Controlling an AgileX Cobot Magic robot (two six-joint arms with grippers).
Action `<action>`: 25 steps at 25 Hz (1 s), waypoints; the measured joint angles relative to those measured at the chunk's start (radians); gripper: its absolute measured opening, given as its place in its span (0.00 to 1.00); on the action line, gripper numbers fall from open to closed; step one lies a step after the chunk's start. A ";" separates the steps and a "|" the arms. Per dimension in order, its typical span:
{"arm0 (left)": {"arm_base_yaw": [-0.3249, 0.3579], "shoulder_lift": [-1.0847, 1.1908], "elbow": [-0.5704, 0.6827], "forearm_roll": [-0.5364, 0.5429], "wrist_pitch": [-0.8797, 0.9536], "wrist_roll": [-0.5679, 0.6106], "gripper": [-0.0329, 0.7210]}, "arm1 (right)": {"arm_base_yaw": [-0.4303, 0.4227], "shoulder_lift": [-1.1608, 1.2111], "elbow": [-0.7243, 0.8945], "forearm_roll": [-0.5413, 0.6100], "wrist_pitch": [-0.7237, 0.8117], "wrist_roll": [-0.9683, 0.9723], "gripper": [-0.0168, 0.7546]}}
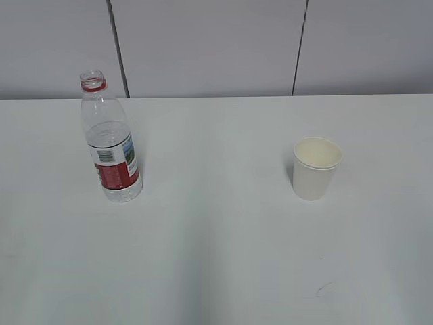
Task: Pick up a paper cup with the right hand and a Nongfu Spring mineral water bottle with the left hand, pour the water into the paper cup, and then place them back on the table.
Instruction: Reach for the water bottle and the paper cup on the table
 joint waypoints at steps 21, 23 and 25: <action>0.000 0.000 0.000 0.000 0.000 0.000 0.63 | 0.000 0.000 -0.006 0.000 -0.004 0.000 0.78; 0.000 0.000 -0.001 0.000 0.000 0.000 0.63 | 0.000 0.000 -0.011 0.000 -0.024 0.000 0.78; 0.000 0.000 -0.012 0.002 -0.014 0.000 0.63 | 0.000 0.000 -0.020 0.000 -0.072 0.000 0.78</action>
